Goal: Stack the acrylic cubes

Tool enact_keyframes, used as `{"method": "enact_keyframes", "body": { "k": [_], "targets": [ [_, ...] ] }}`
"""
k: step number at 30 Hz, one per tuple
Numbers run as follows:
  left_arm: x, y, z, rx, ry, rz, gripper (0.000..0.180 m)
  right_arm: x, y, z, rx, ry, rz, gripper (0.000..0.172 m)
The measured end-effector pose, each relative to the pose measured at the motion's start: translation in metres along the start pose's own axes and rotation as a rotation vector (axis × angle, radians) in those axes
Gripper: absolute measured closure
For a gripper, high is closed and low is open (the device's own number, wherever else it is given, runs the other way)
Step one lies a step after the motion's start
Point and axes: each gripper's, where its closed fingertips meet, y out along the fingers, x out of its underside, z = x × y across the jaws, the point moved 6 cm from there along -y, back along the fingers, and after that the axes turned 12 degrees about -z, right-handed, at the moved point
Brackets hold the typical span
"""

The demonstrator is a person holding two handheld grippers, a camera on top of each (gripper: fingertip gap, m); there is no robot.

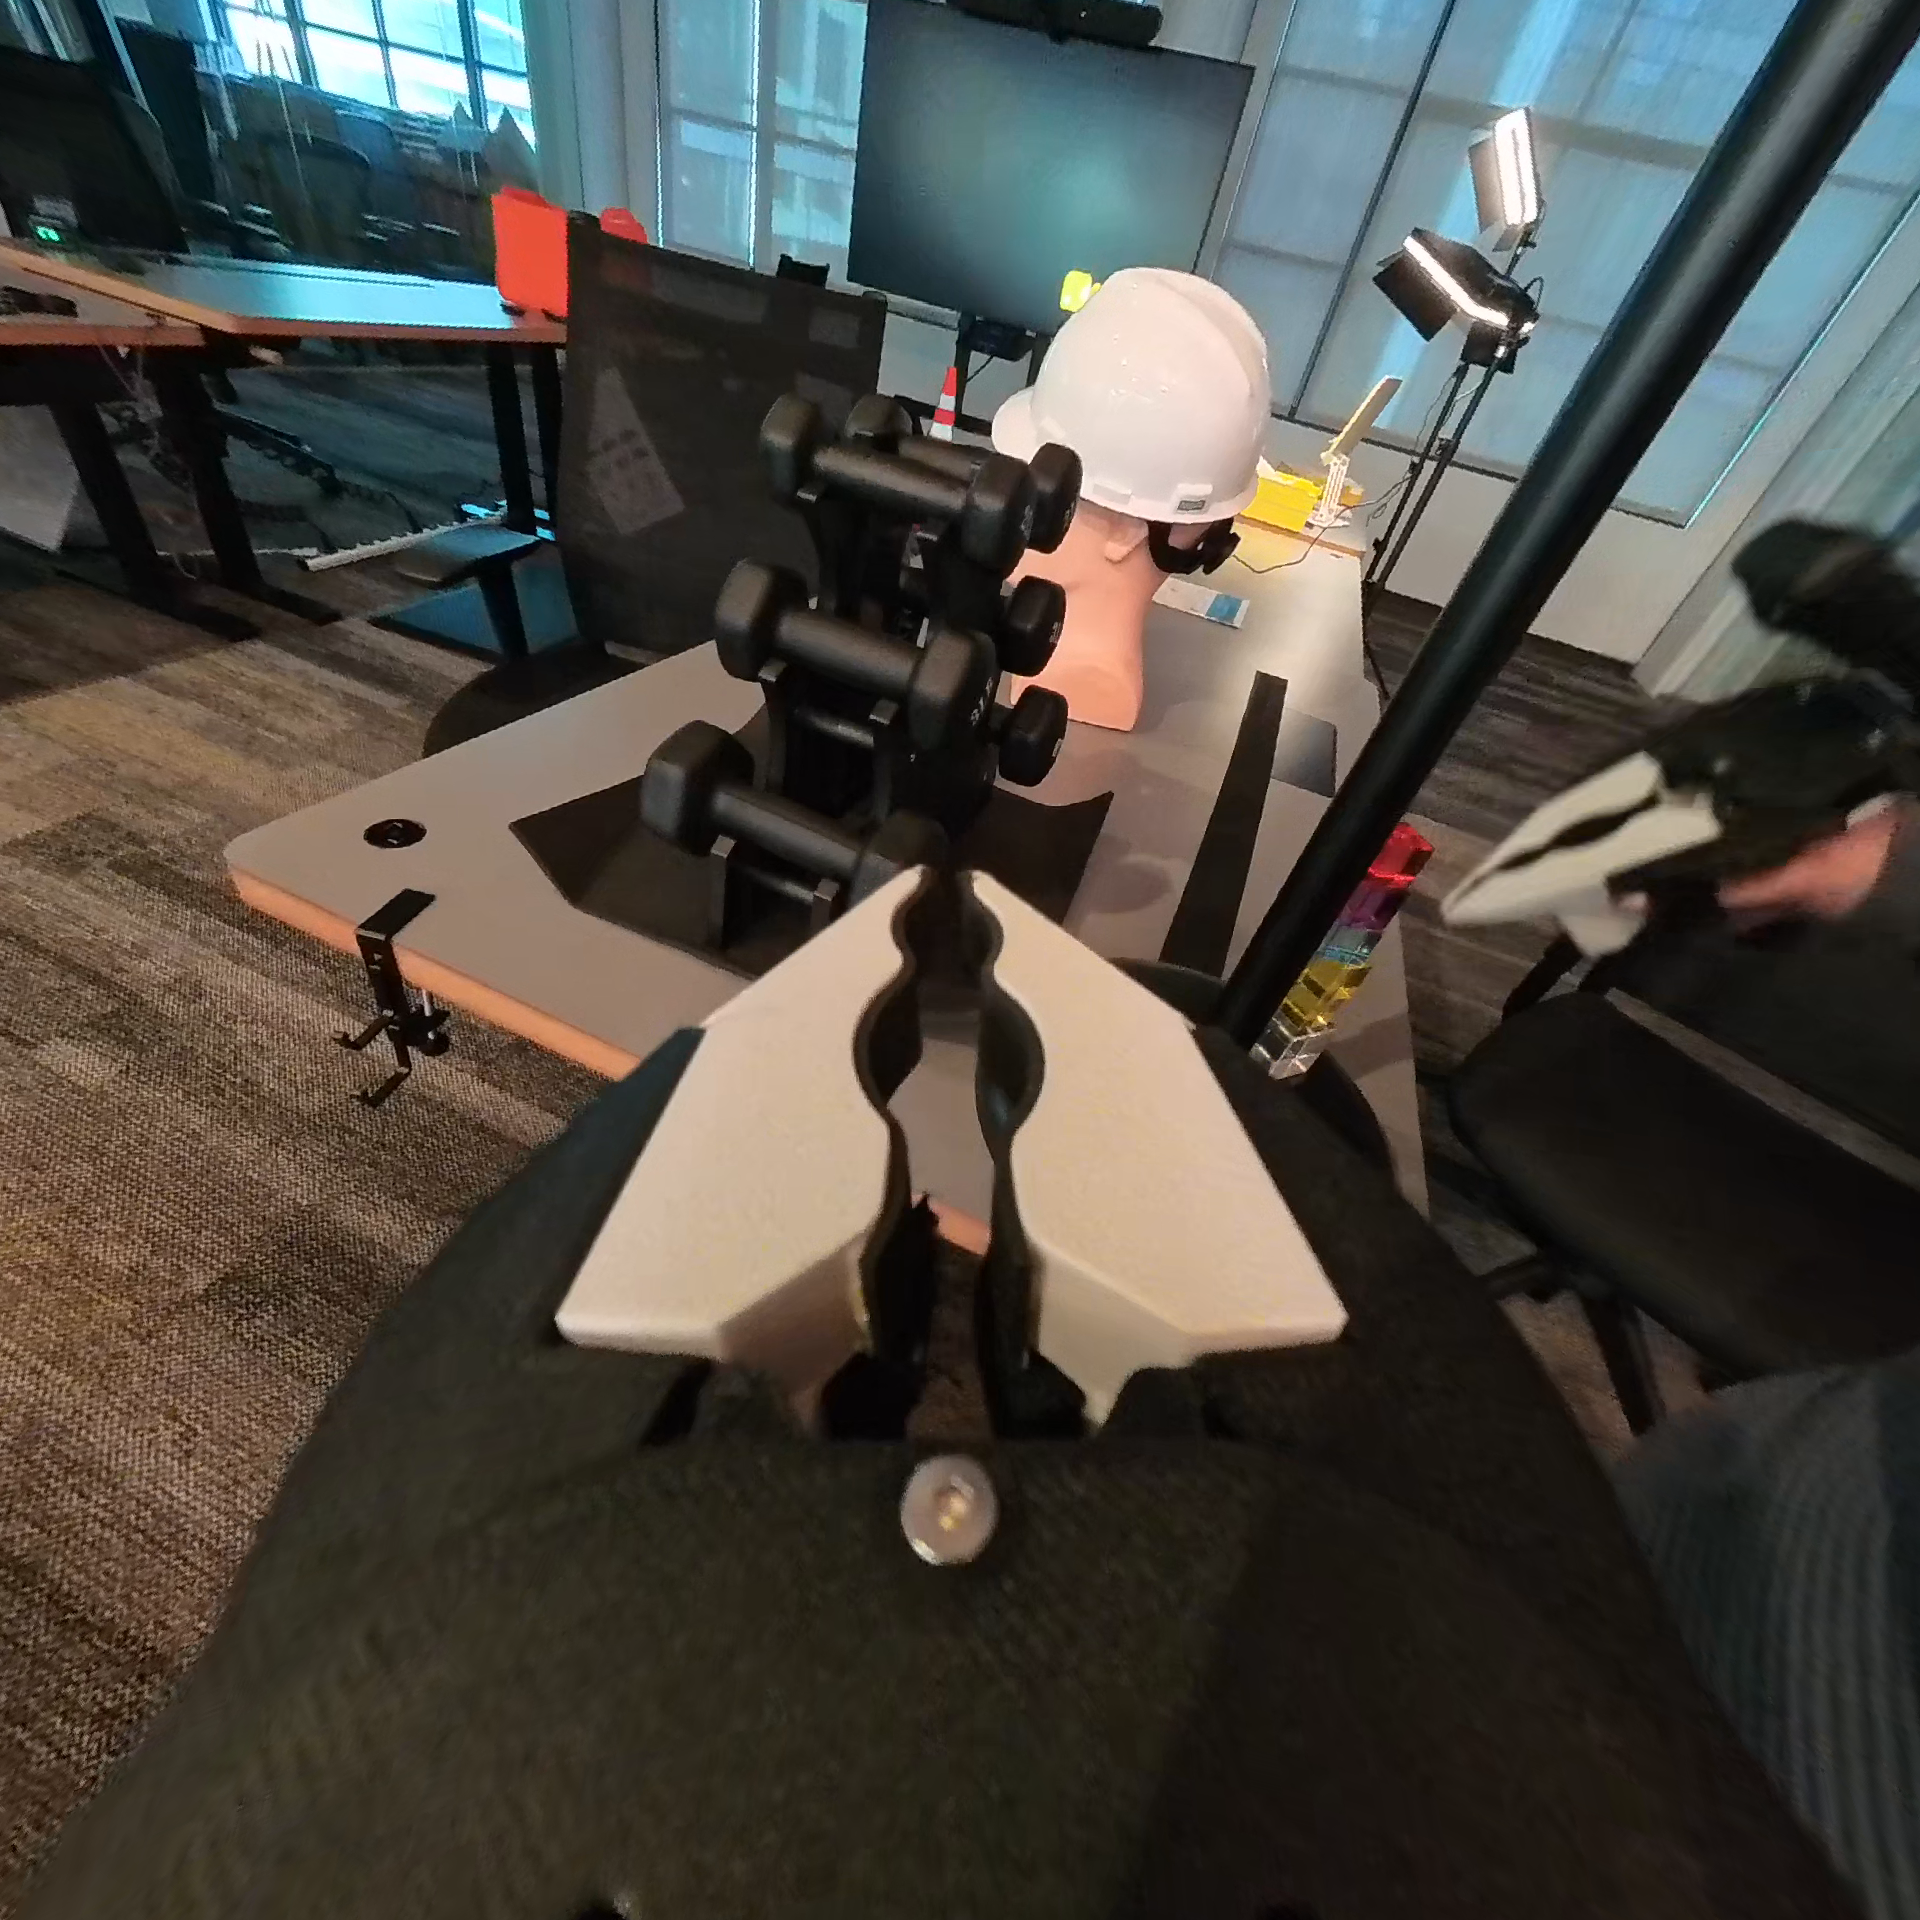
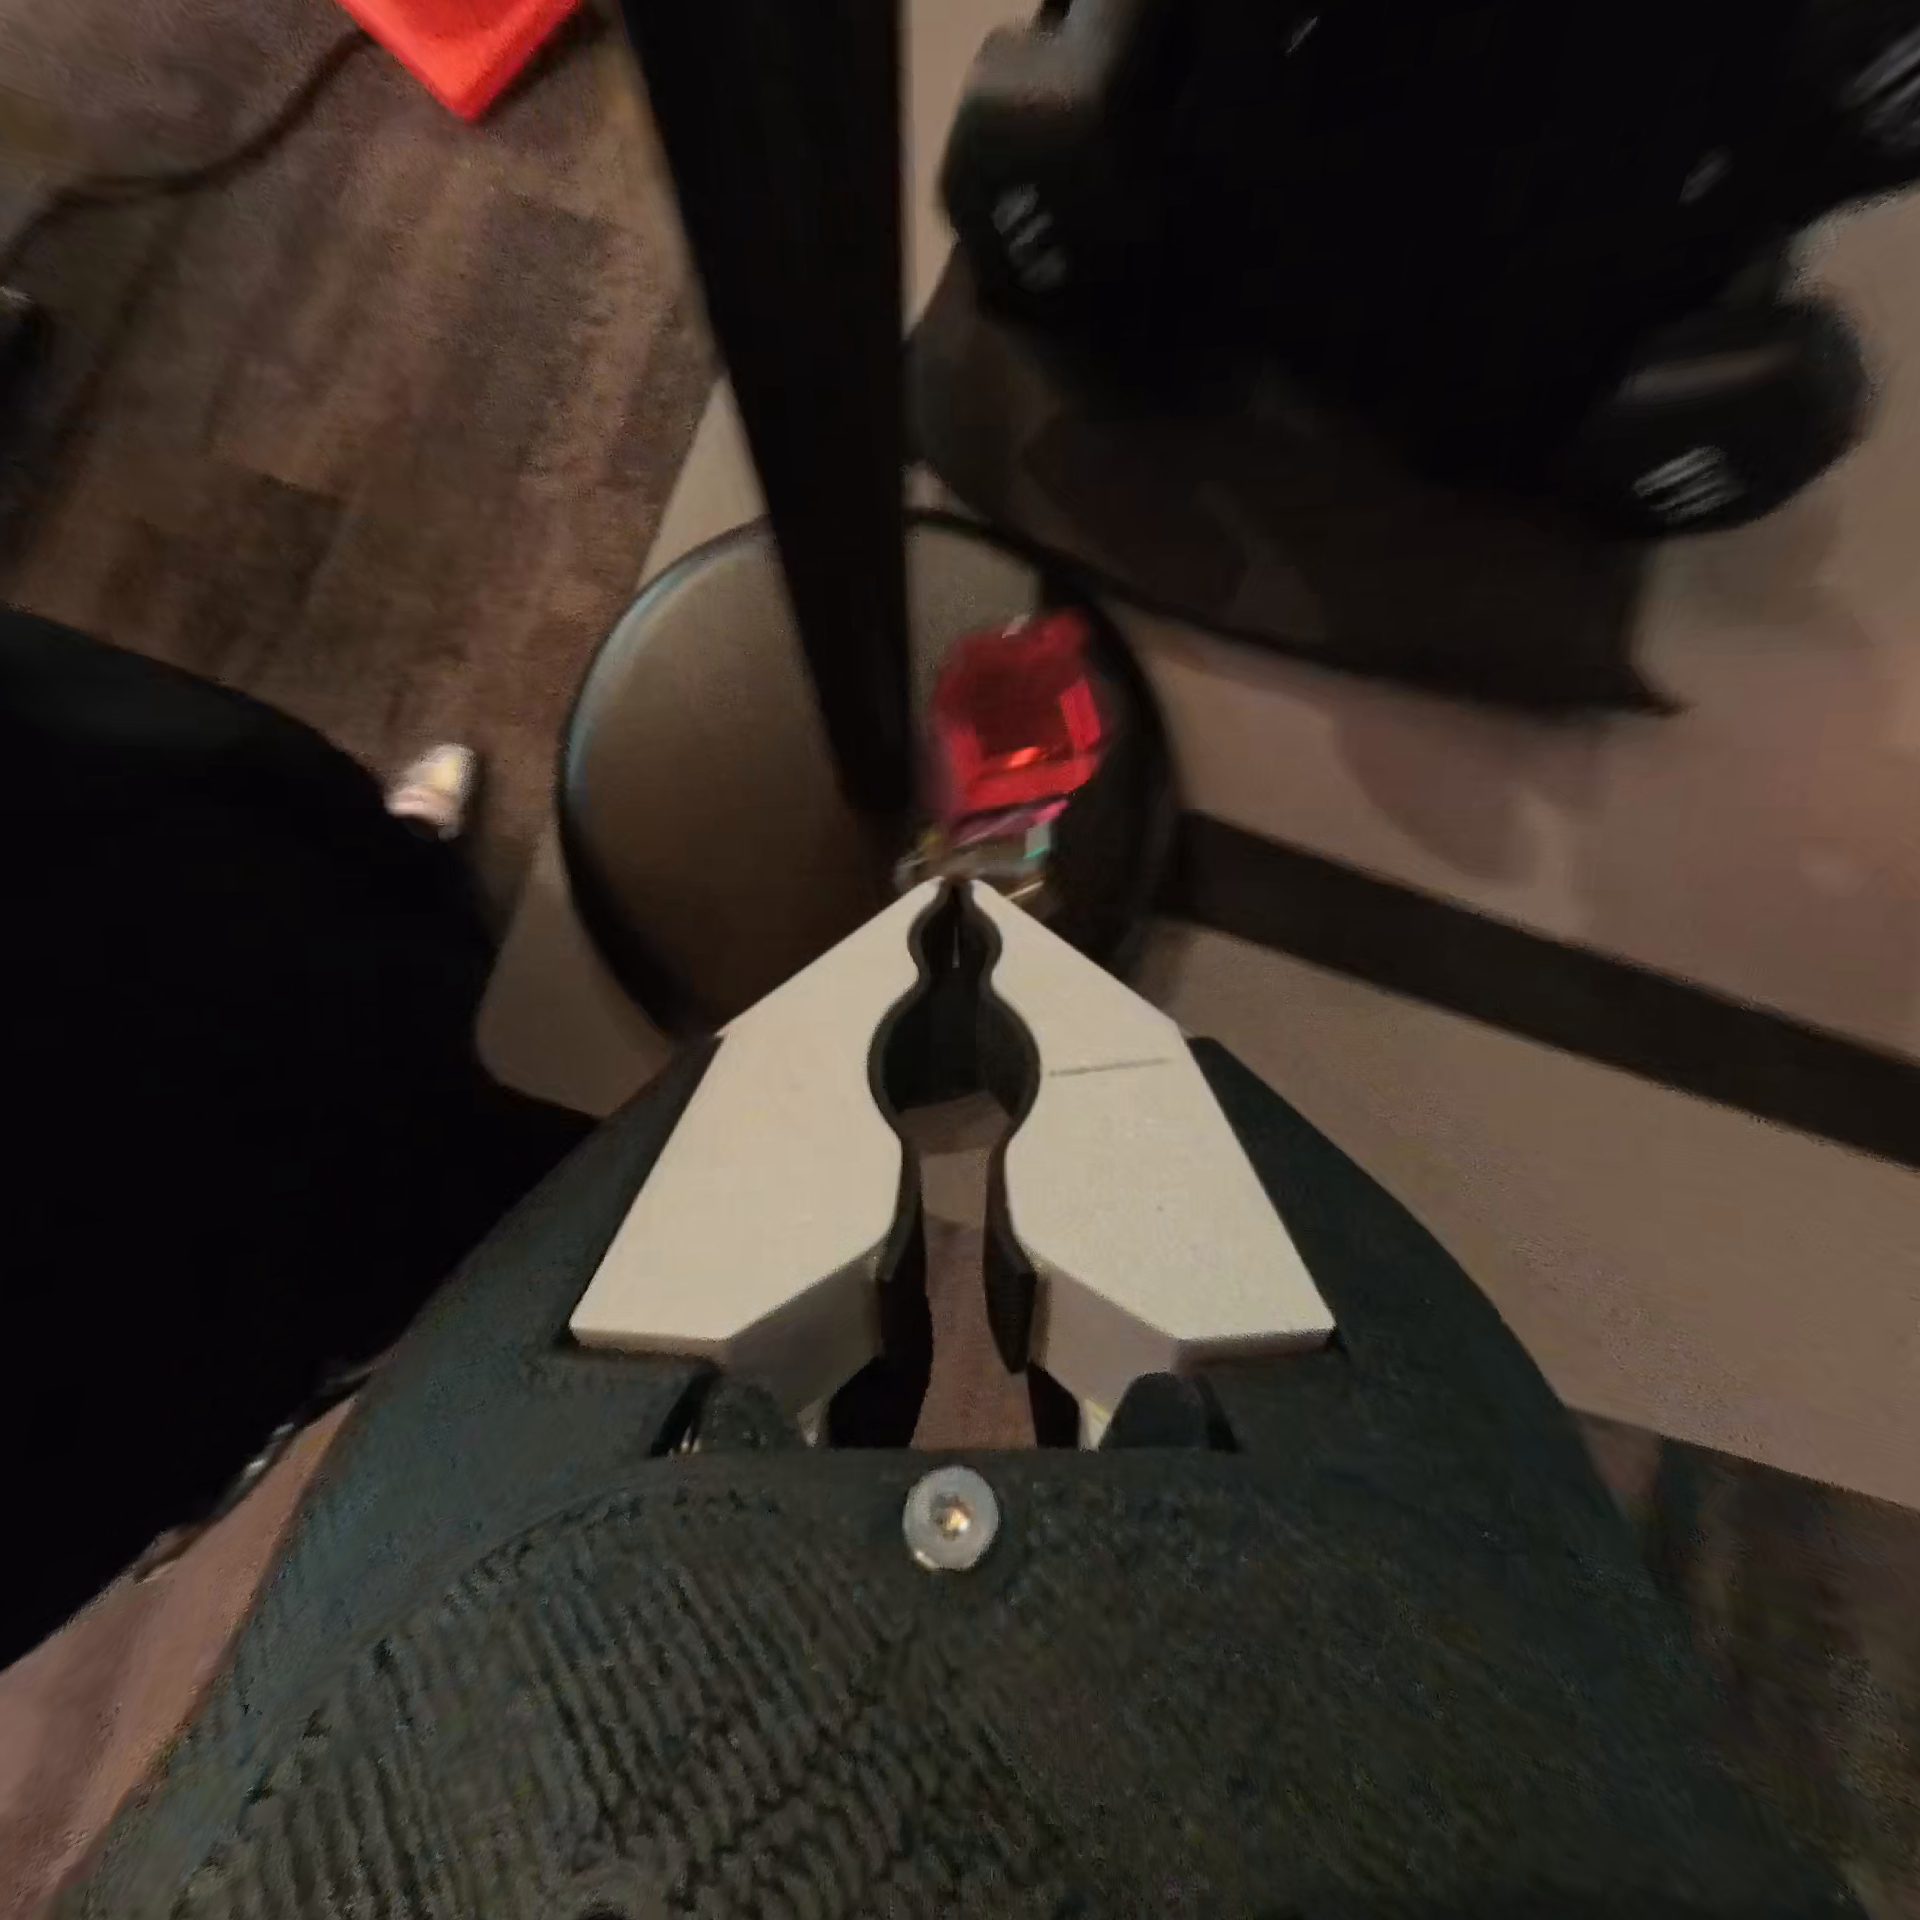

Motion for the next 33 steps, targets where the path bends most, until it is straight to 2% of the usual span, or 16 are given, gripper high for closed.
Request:
{"method": "enact_keyframes", "body": {
  "k": [4, 8, 18, 33],
  "targets": [
    [-0.002, 0.002, 0.003, 0.006, 0.015, -0.009, 0.179, 0.027, 0.047, -0.025, -0.098, 0.037, -0.032, 0.172],
    [-0.005, 0.005, 0.007, 0.012, 0.035, -0.018, 0.179, 0.031, 0.072, -0.026, -0.166, 0.067, -0.045, 0.172],
    [0.0, 0.002, 0.011, -0.019, 0.044, -0.029, 0.179, 0.03, 0.104, -0.005, -0.231, -0.008, -0.188, 0.172],
    [0.005, -0.012, -0.001, -0.105, -0.009, -0.013, 0.179, -0.011, 0.126, 0.033, -0.302, 0.022, -0.255, 0.172]
  ]
}}
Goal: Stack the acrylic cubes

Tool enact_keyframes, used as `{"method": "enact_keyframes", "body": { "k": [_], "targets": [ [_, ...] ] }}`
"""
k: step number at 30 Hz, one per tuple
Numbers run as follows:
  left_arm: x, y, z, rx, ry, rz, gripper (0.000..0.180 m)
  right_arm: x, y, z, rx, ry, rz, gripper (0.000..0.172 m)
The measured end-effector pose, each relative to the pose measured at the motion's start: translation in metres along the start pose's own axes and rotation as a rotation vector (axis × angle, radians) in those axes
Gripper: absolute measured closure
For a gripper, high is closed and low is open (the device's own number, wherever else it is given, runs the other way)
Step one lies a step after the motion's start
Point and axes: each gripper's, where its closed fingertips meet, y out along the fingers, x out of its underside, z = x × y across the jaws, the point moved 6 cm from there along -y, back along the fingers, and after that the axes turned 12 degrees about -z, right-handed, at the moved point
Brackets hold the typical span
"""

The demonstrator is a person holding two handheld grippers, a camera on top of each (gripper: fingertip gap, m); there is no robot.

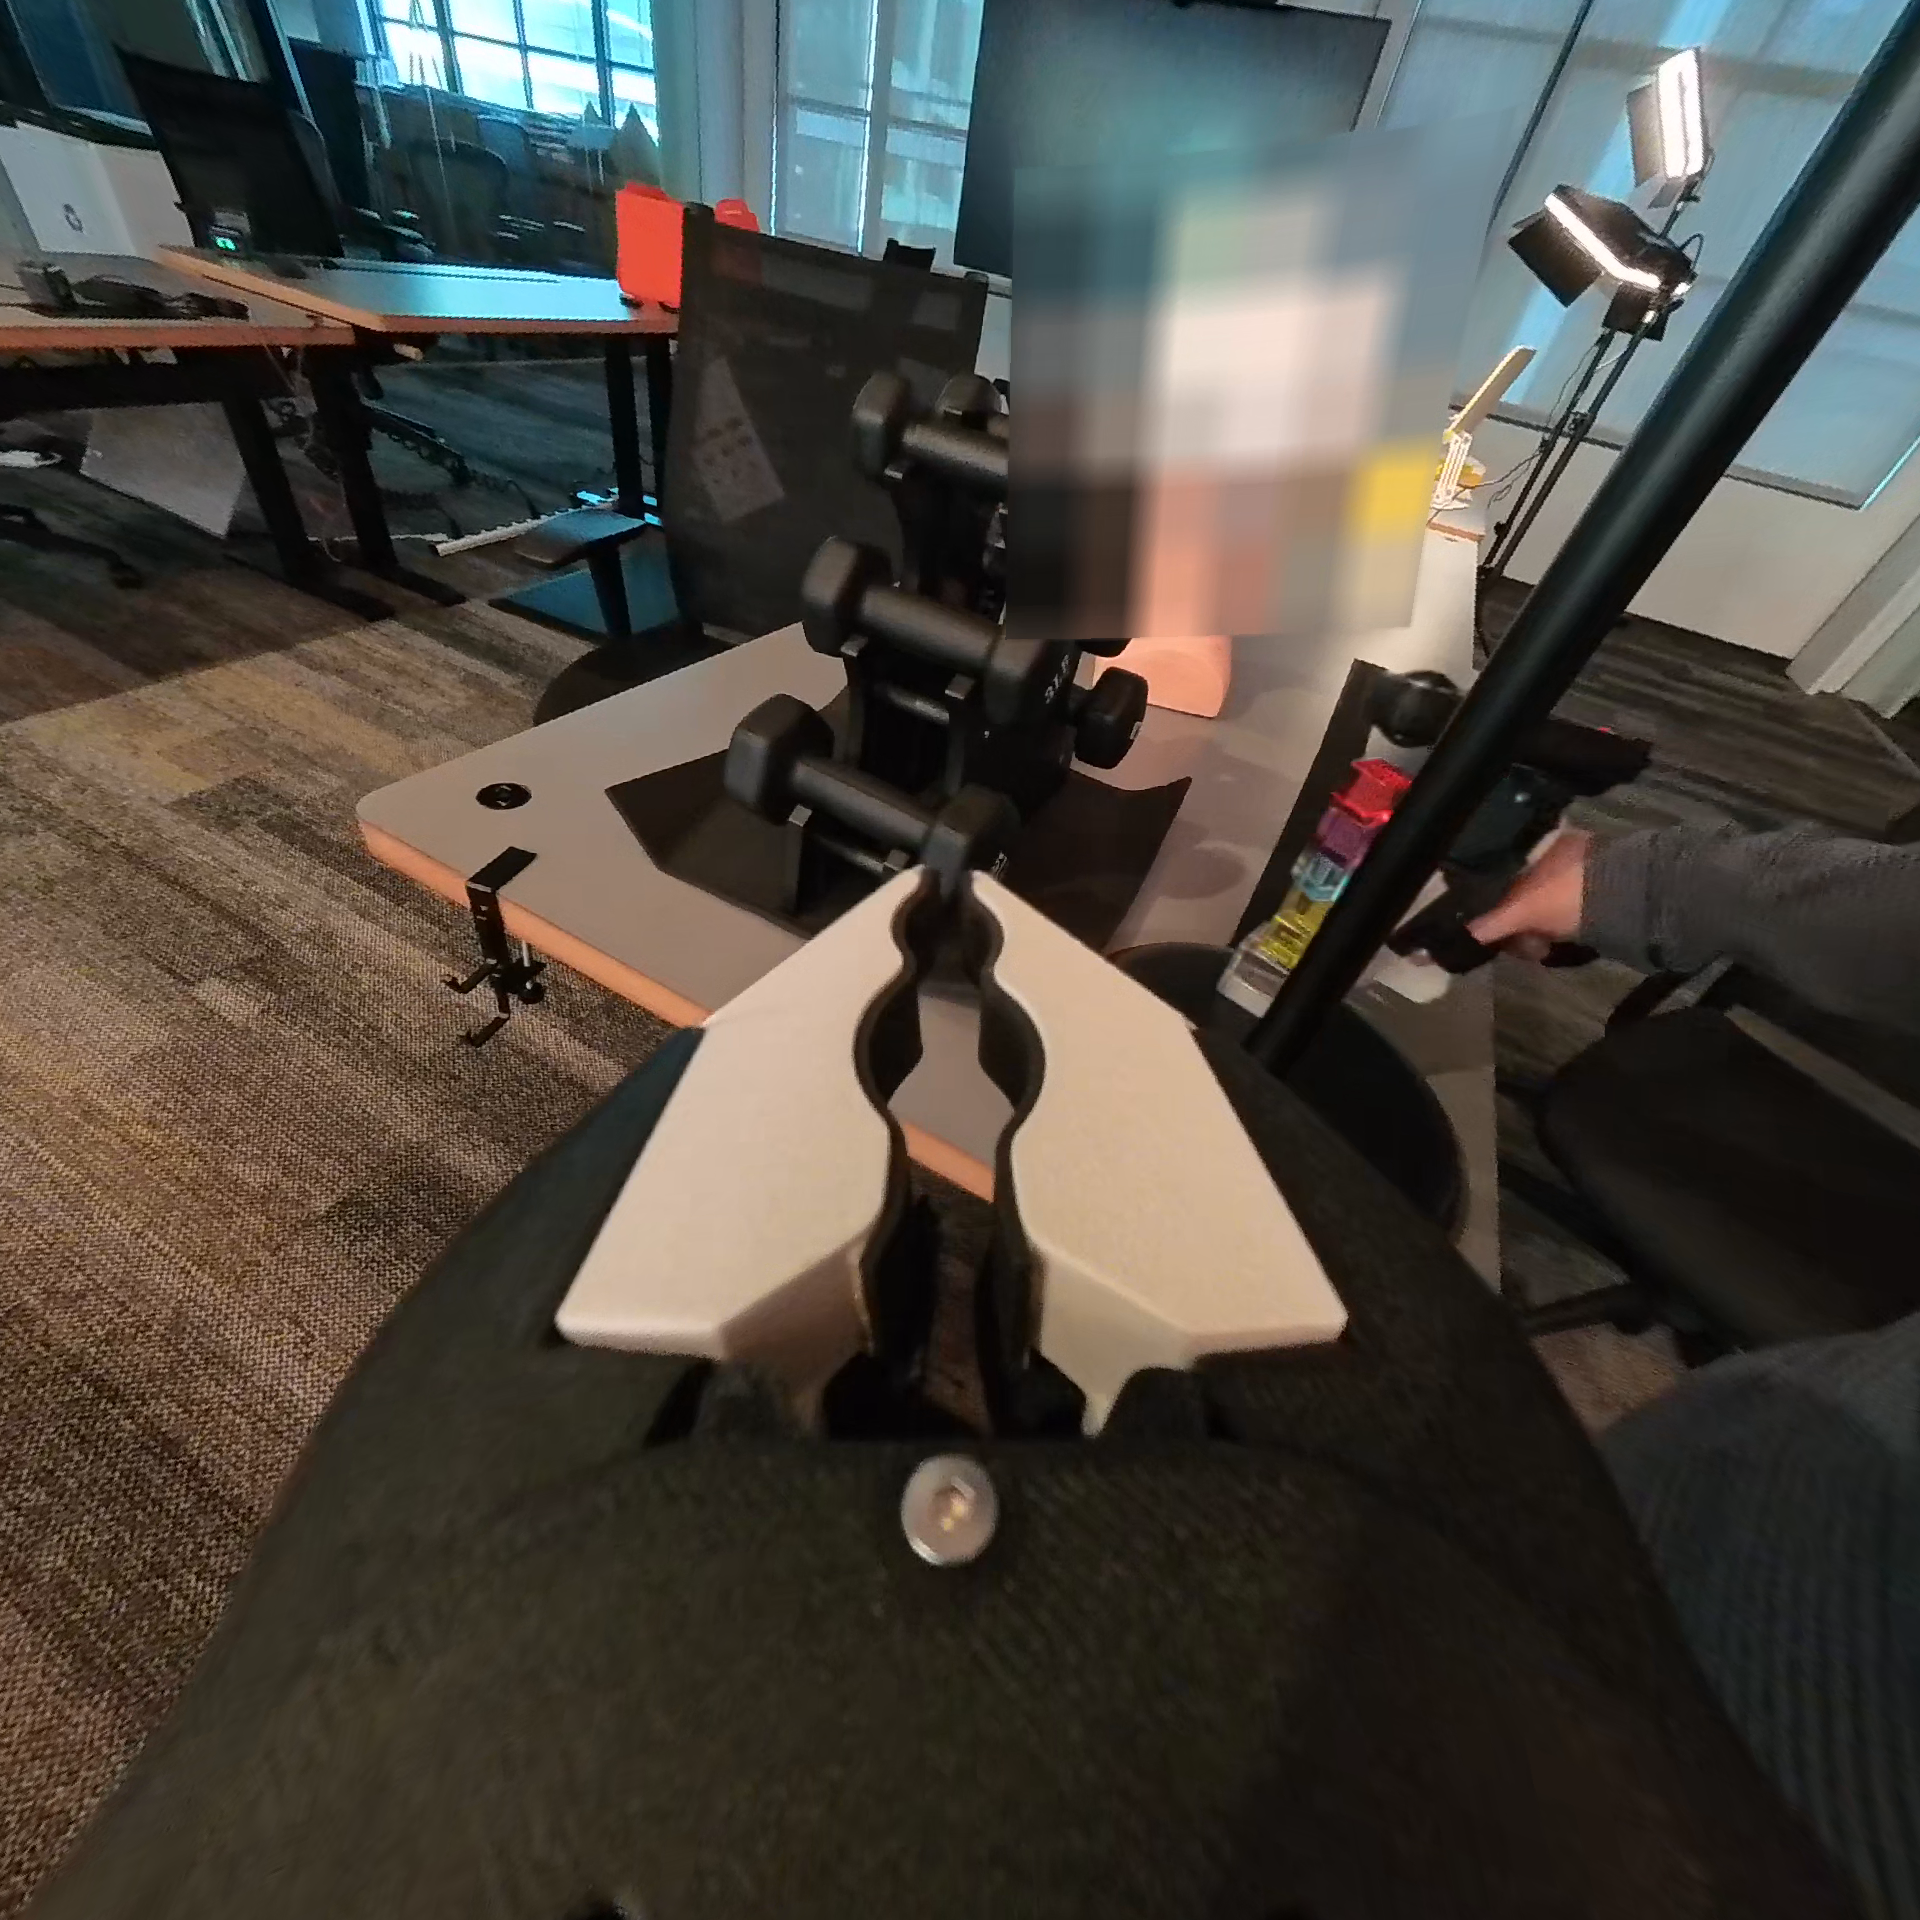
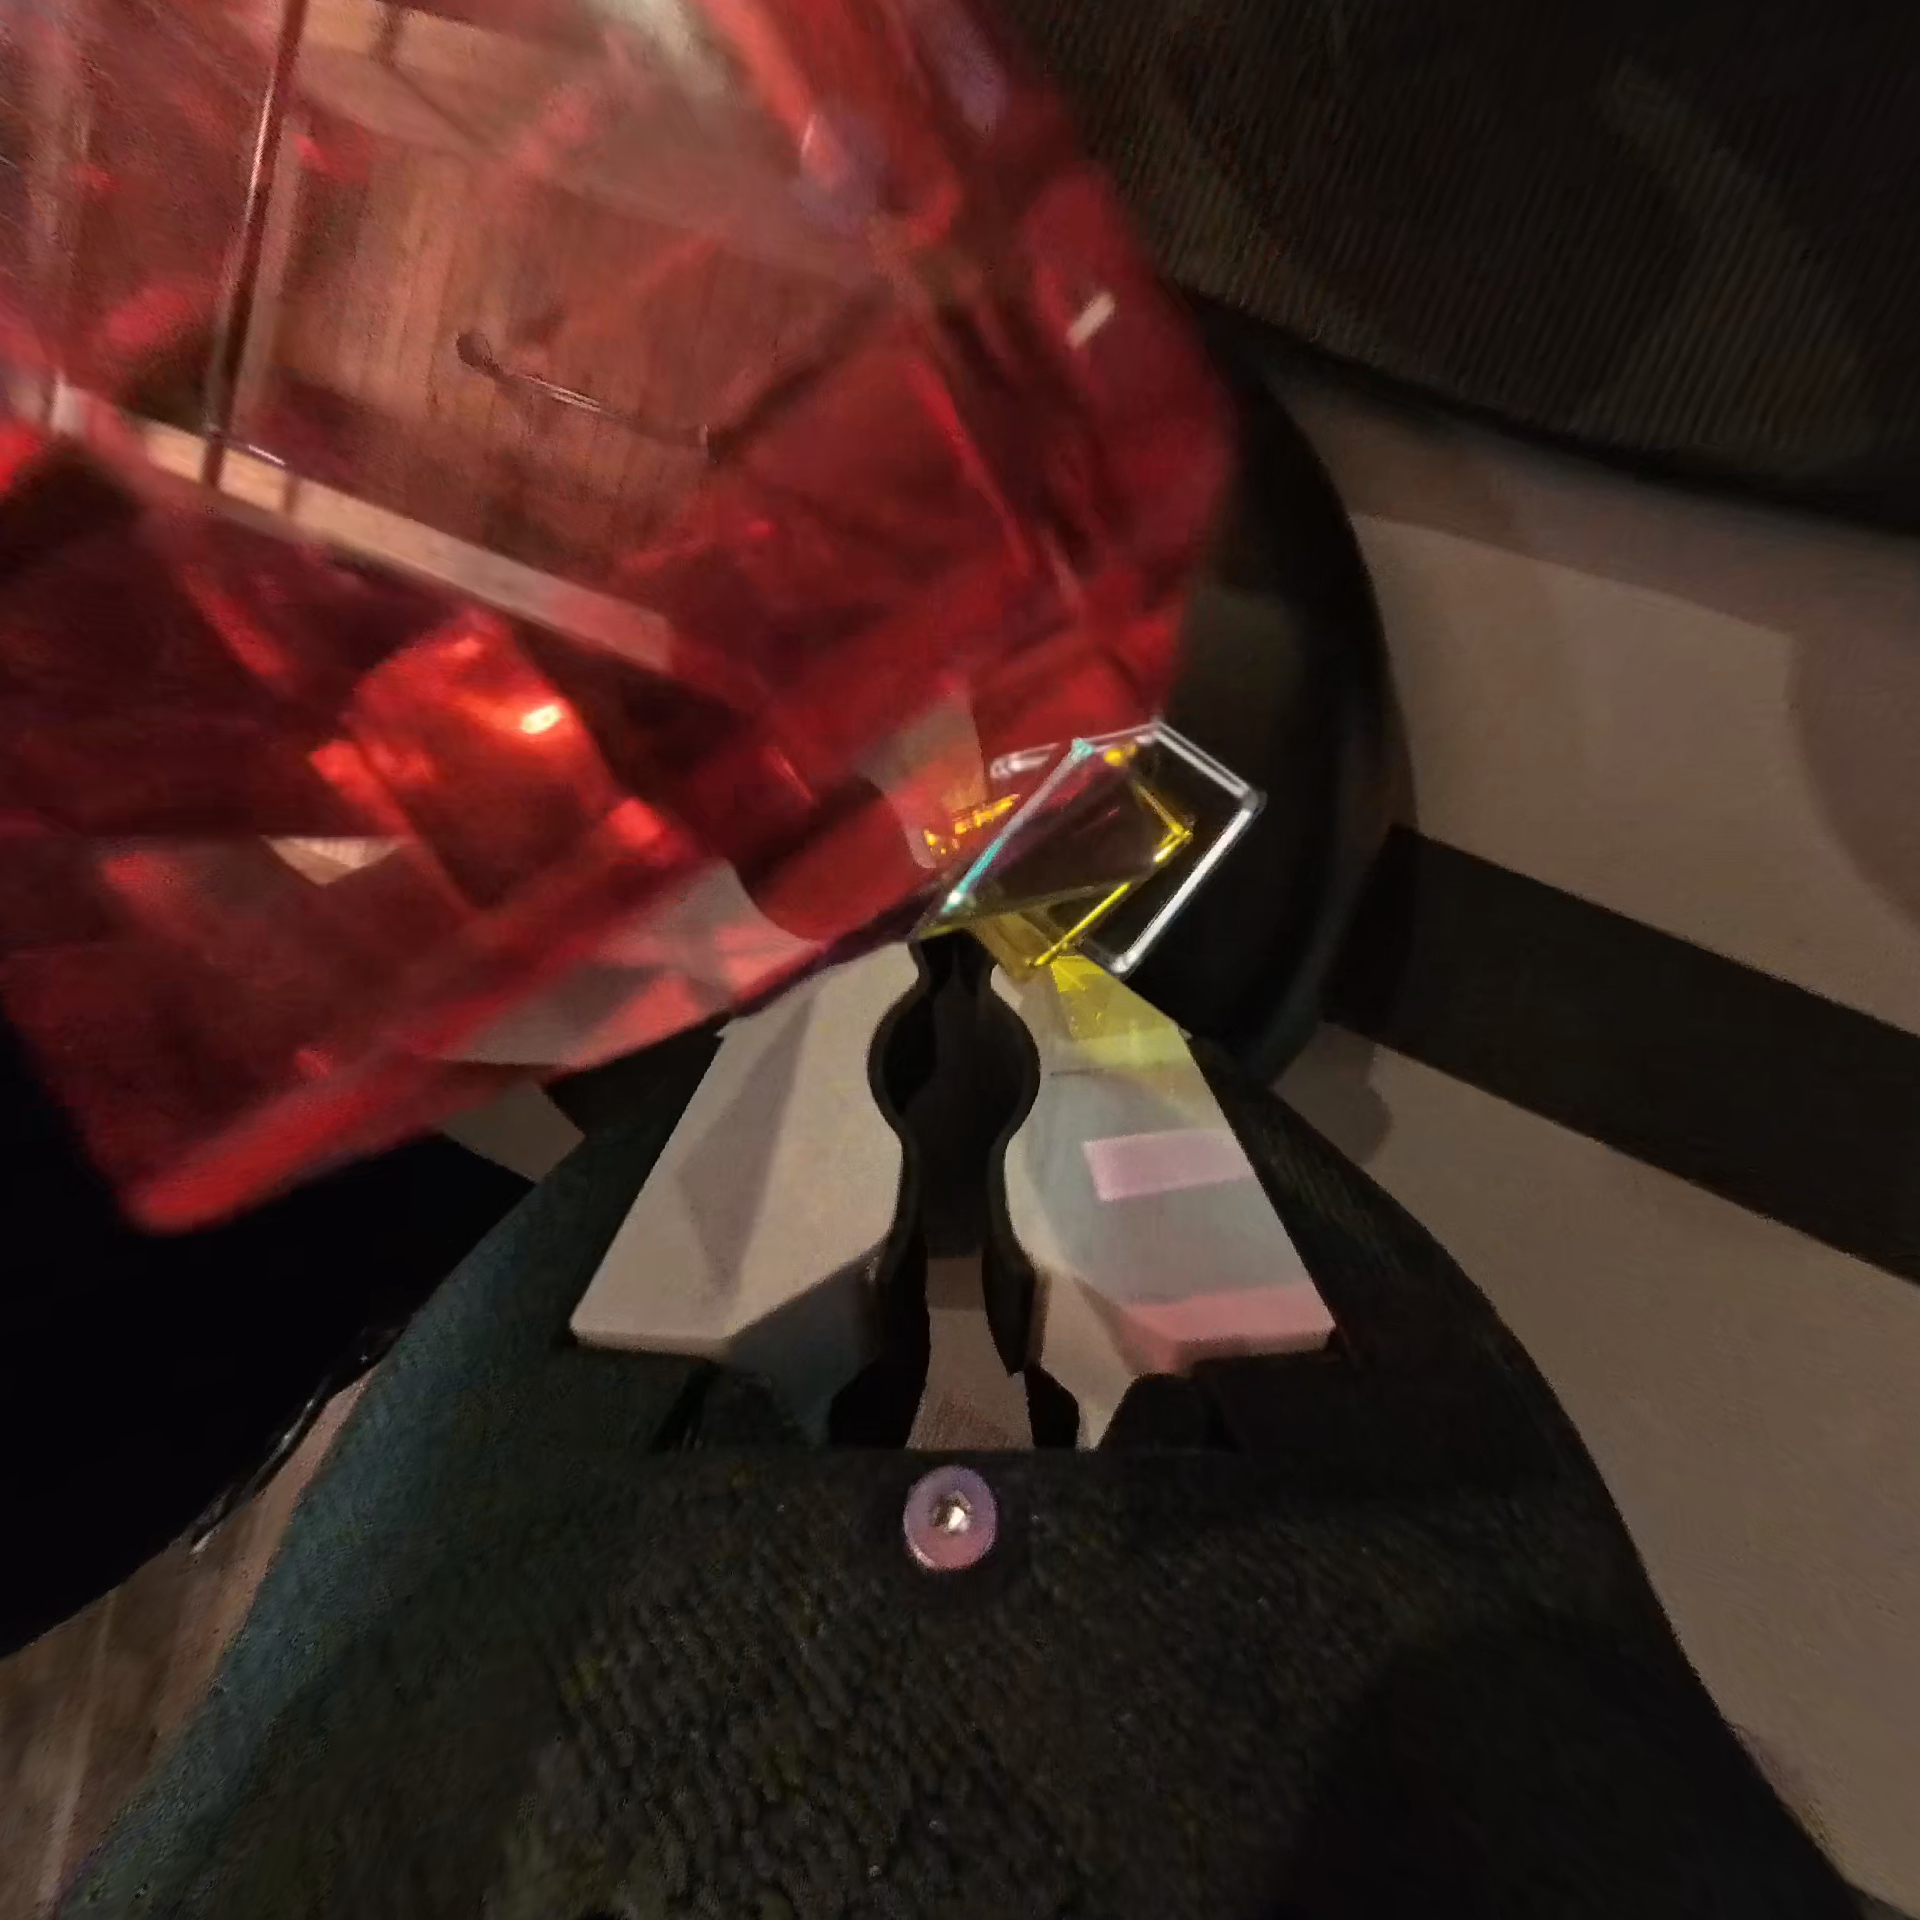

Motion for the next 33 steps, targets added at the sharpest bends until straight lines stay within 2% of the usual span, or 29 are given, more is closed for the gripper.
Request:
{"method": "enact_keyframes", "body": {
  "k": [6, 14, 27, 33],
  "targets": [
    [-0.001, -0.003, -0.004, -0.017, -0.01, 0.005, 0.179, -0.018, -0.001, 0.015, -0.01, 0.009, -0.024, 0.172],
    [0.001, 0.0, -0.007, -0.017, -0.022, 0.003, 0.178, -0.029, -0.011, 0.026, -0.008, 0.042, 0.029, 0.172],
    [-0.002, 0.011, -0.003, 0.015, -0.003, -0.016, 0.178, -0.054, -0.003, 0.039, 0.037, 0.079, 0.082, 0.172],
    [0.002, 0.008, -0.006, 0.002, -0.016, -0.017, 0.178, -0.053, -0.001, 0.037, 0.053, 0.079, 0.089, 0.172]
  ]
}}
